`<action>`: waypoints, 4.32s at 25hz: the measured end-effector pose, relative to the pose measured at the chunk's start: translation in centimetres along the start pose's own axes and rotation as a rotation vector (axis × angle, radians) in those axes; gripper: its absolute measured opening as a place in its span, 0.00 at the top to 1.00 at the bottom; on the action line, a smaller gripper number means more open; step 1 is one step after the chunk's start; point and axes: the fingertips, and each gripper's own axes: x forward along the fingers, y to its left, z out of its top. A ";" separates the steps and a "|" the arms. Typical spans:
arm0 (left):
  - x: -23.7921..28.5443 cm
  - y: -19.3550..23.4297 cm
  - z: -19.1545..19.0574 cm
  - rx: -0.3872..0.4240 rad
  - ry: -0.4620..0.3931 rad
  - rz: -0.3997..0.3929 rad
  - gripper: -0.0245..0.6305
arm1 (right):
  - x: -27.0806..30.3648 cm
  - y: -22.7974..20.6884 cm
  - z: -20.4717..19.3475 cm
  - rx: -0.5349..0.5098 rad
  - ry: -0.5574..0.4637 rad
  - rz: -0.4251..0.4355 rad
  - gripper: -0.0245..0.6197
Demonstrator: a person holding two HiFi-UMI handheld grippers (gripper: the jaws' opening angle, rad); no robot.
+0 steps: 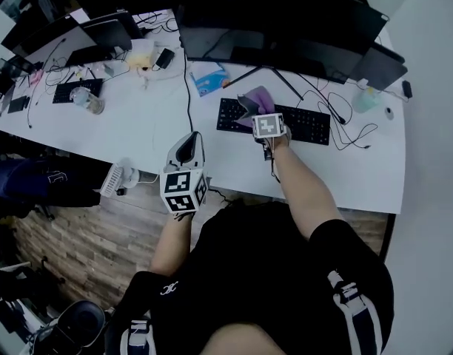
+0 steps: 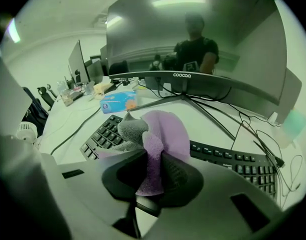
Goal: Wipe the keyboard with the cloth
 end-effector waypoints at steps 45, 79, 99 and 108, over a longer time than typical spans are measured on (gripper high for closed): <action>11.8 -25.2 2.4 0.082 -0.010 -0.249 0.94 | -8.0 -24.8 -8.7 0.114 0.023 -0.057 0.83; 12.0 -26.4 5.7 0.121 -0.062 -0.198 0.94 | -22.4 -29.1 1.4 0.191 -0.518 -0.116 0.83; 12.0 -28.8 10.9 0.146 -0.158 -0.236 0.94 | -36.7 -28.6 6.7 0.116 -0.886 -0.176 0.83; 11.7 -29.1 11.1 0.154 -0.164 -0.245 0.94 | -37.1 -28.3 6.8 0.114 -0.898 -0.174 0.83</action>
